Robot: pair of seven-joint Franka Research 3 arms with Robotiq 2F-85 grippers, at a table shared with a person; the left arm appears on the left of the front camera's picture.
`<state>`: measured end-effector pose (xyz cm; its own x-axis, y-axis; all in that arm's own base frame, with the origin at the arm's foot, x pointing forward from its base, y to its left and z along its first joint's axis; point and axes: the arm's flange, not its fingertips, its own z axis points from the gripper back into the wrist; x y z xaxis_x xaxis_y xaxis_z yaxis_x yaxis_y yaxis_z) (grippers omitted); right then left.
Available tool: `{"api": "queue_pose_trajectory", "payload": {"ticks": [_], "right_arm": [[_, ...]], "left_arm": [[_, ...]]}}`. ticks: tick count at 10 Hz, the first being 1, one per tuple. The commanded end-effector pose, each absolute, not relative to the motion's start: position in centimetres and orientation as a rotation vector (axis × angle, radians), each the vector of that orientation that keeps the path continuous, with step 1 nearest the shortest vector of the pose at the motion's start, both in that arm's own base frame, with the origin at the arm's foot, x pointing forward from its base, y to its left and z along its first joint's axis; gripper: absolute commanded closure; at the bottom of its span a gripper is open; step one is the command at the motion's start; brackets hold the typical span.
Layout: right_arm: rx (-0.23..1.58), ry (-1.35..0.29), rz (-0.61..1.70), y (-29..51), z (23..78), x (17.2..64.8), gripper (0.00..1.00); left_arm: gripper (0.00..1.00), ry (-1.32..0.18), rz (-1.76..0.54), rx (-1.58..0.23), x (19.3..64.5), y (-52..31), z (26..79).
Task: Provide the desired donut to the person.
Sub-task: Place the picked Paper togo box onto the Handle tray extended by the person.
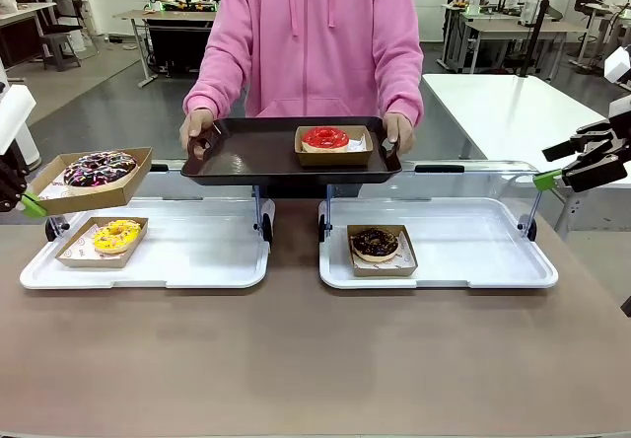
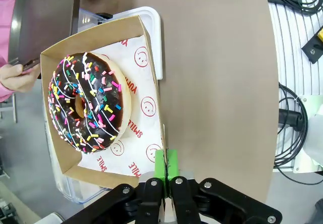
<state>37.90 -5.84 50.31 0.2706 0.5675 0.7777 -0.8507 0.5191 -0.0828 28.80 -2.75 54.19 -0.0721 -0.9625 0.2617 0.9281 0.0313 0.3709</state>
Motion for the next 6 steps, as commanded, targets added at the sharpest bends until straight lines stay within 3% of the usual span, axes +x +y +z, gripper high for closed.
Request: {"api": "queue_pose_trajectory", "payload": {"ticks": [1, 6], "right_arm": [[0.397, -0.863, 0.987, -5.81, 50.14, 37.93, 0.0], [0.397, -0.863, 0.987, -5.81, 50.14, 37.93, 0.0]], "left_arm": [[1.0, -0.514, -1.544, 0.099, 28.81, -2.69, 54.36], [1.0, -0.514, -1.544, 0.099, 28.81, -2.69, 54.36]]}}
